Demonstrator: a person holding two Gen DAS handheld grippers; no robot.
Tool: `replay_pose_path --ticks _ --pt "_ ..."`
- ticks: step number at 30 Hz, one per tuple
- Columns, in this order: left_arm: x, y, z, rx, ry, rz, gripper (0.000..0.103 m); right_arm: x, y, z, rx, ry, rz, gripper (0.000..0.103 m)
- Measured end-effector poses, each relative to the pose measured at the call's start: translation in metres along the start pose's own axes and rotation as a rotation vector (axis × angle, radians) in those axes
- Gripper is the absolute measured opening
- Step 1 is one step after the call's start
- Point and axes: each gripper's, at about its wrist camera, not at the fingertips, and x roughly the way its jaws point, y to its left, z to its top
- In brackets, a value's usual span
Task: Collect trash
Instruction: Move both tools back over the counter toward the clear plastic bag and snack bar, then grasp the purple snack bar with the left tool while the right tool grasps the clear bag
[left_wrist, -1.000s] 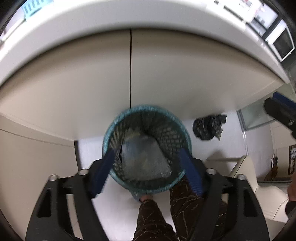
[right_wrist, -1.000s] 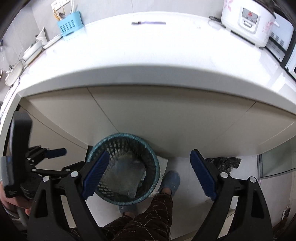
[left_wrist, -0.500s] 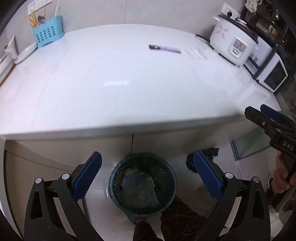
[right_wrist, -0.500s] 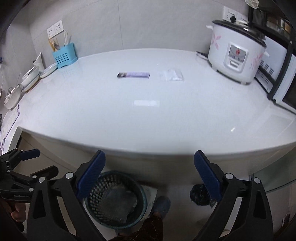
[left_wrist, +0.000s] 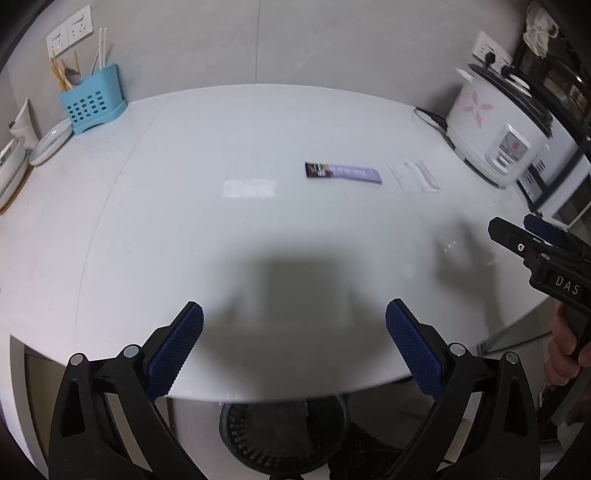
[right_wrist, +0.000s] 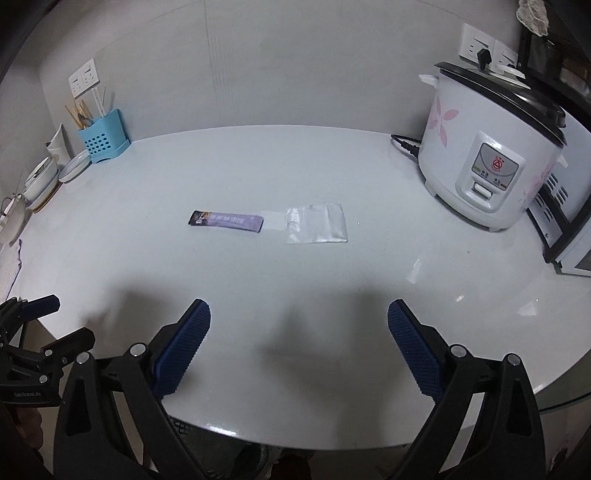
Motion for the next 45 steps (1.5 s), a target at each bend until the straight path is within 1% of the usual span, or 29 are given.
replay_pose_path --ticks 4,10,16,21,24,27,29,30,32,33,35,36,37,38,42,43,45 --pt "0.015 -0.008 0.029 -0.028 0.005 0.009 0.097 0.021 -0.011 0.026 -0.002 0.025 -0.006 0.093" --pt "0.032 -0.015 0.058 -0.043 0.024 0.032 0.097 0.059 -0.019 0.060 -0.001 0.091 0.002 0.093" --pt "0.043 -0.018 0.076 -0.058 0.042 0.049 0.097 0.103 -0.018 0.079 -0.001 0.192 0.007 0.093" --pt "0.055 -0.017 0.086 -0.078 0.061 0.061 0.097 0.136 -0.017 0.085 -0.002 0.260 -0.005 0.090" --pt "0.061 -0.017 0.092 -0.087 0.068 0.066 0.097 0.150 -0.019 0.086 0.013 0.290 0.006 0.089" --pt "0.067 -0.019 0.097 -0.087 0.074 0.073 0.097 0.160 -0.018 0.085 0.005 0.312 0.007 0.080" --pt "0.070 -0.020 0.101 -0.091 0.078 0.076 0.097 0.163 -0.017 0.085 0.001 0.325 0.010 0.071" --pt "0.071 -0.021 0.102 -0.092 0.080 0.077 0.097 0.165 -0.017 0.085 0.002 0.333 0.012 0.069" --pt "0.074 -0.023 0.105 -0.093 0.083 0.079 0.097 0.169 -0.018 0.085 0.009 0.353 0.015 0.058" --pt "0.076 -0.024 0.107 -0.092 0.084 0.080 0.097 0.170 -0.019 0.084 0.011 0.359 0.013 0.056" --pt "0.079 -0.026 0.111 -0.088 0.088 0.083 0.097 0.170 -0.018 0.085 -0.004 0.355 0.000 0.047" --pt "0.080 -0.027 0.112 -0.088 0.092 0.087 0.097 0.170 -0.018 0.085 -0.006 0.358 -0.003 0.045" --pt "0.083 -0.028 0.114 -0.092 0.098 0.088 0.097 0.169 -0.019 0.086 -0.002 0.360 -0.005 0.040" --pt "0.084 -0.029 0.115 -0.097 0.102 0.087 0.097 0.169 -0.020 0.086 0.004 0.363 -0.010 0.032" --pt "0.095 -0.033 0.122 -0.132 0.120 0.095 0.097 0.168 -0.026 0.088 0.018 0.376 0.004 0.016" --pt "0.098 -0.035 0.124 -0.143 0.126 0.101 0.097 0.167 -0.028 0.088 0.016 0.377 0.019 0.008" --pt "0.104 -0.037 0.128 -0.171 0.139 0.113 0.097 0.166 -0.029 0.089 0.015 0.375 0.029 0.006"
